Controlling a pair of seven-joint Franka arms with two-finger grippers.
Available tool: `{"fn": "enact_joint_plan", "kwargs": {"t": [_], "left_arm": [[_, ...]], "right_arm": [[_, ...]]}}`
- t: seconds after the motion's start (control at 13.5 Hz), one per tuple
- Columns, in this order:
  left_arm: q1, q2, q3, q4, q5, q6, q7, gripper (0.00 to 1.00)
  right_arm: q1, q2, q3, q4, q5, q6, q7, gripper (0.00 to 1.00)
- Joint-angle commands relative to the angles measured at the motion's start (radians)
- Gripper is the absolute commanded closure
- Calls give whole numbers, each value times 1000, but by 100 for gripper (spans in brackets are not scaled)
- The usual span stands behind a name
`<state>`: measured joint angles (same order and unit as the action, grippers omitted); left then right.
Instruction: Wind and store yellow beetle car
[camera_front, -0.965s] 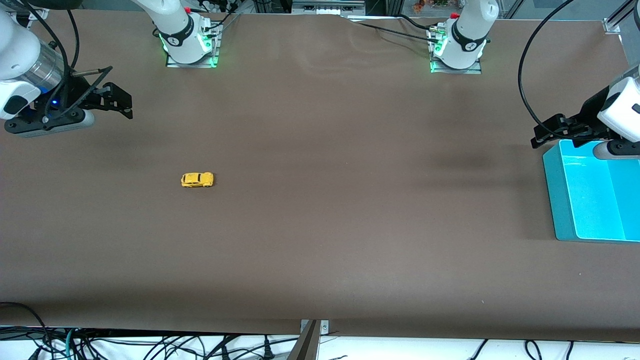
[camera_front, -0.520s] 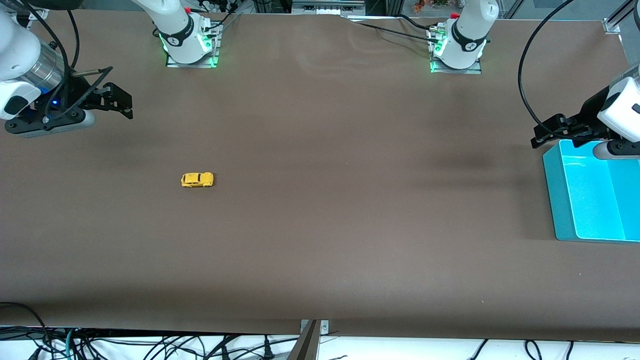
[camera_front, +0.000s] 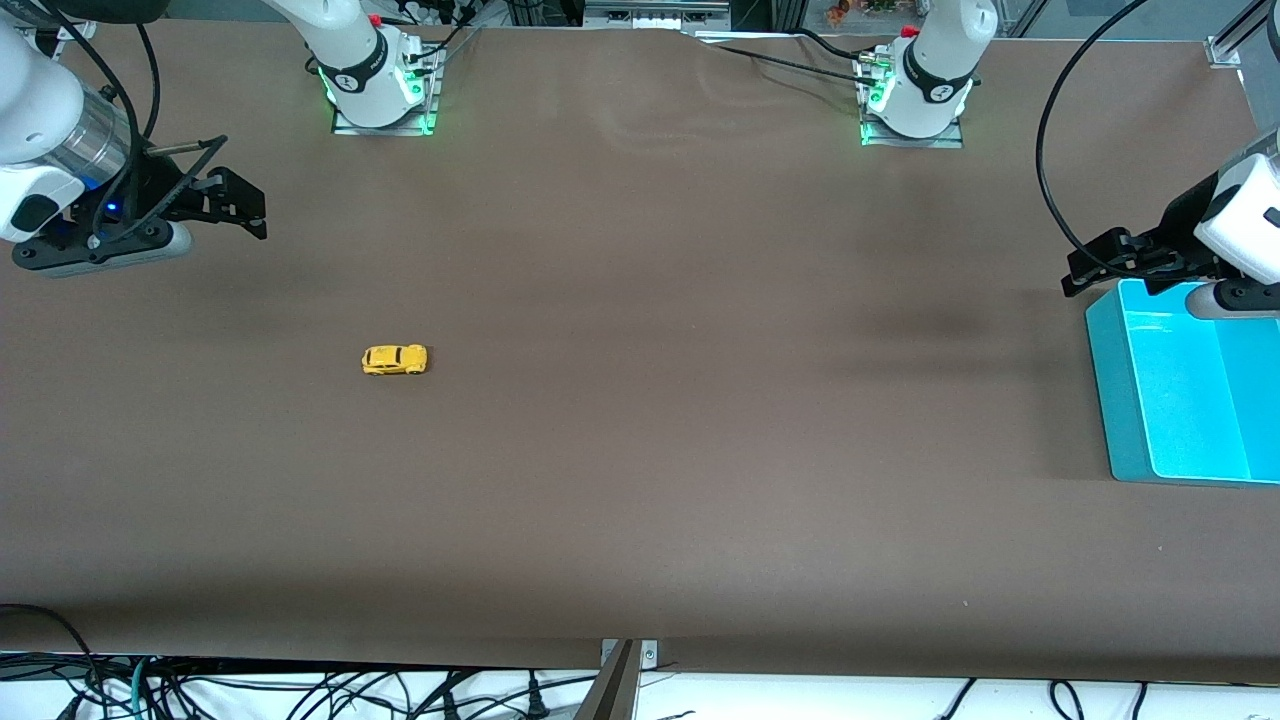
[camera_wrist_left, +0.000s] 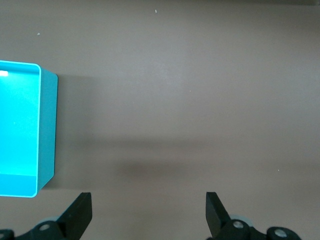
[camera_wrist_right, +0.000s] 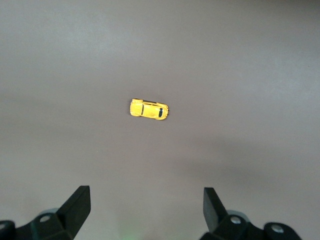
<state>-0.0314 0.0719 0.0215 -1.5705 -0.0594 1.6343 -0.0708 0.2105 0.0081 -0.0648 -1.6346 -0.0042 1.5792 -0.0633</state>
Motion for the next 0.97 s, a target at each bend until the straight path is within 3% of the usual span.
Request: {"fn": "enact_joint_plan", "kwargs": {"t": [0.0, 0.89], "left_arm": [[2, 11, -3, 29, -13, -17, -1, 0], [-1, 11, -5, 29, -13, -19, -1, 0]], "right_arm": [[-6, 0, 3, 12, 7, -13, -12, 0], [-5, -10, 5, 12, 4, -22, -15, 0]]}}
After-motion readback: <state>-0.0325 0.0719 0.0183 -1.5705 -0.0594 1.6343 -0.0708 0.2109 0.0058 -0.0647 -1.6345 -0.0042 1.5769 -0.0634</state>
